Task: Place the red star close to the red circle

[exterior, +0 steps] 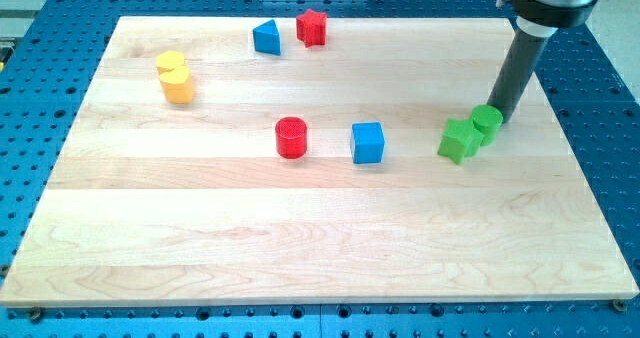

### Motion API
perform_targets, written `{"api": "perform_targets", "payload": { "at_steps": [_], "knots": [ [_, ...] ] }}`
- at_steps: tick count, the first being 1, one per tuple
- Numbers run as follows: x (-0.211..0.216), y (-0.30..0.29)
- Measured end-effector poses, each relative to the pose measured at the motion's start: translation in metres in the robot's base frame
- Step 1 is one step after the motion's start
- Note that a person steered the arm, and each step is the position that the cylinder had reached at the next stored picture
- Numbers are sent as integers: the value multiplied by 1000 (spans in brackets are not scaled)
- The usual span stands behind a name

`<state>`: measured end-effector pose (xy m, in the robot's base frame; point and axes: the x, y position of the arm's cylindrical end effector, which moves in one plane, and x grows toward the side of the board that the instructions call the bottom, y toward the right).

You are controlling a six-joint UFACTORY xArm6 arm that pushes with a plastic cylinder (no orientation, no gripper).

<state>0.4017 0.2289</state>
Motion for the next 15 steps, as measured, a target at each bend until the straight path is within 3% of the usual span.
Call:
{"api": "perform_targets", "payload": {
  "at_steps": [1,2,4,5,6,7,8,9,10,11,12,13,15],
  "knots": [
    [7,4],
    [19,-44],
    [-138,-53],
    [-199,-123],
    [-209,-190],
    [-205,-256],
    [-159,-285],
    [-102,-272],
    [-152,-289],
    [-142,-262],
    [-65,-257],
    [-83,-202],
    [-142,-216]
  ]
}}
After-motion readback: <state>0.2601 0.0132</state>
